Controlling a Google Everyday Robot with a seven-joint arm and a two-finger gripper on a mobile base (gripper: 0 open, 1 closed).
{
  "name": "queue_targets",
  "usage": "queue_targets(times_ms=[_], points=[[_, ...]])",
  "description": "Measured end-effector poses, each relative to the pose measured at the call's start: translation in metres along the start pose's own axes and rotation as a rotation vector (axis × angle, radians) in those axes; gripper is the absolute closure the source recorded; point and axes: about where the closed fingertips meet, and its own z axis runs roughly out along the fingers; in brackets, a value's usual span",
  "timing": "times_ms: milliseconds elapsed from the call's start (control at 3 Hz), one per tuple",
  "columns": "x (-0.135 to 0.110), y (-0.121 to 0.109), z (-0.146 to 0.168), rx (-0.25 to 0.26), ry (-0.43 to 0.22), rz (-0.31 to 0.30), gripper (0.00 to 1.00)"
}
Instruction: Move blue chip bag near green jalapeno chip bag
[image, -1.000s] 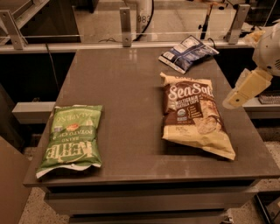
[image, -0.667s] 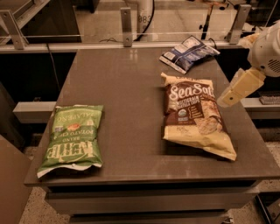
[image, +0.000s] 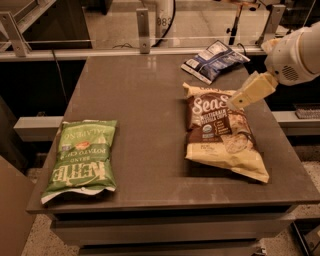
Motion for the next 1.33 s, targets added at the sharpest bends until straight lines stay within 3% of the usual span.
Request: queue_targets(times_ms=[1000,1333], points=[[-0.005,-0.068,0.072,0.115,-0.156,0.155,0.00],[-0.005,-0.068,0.073,0.115,-0.156,0.155,0.00]])
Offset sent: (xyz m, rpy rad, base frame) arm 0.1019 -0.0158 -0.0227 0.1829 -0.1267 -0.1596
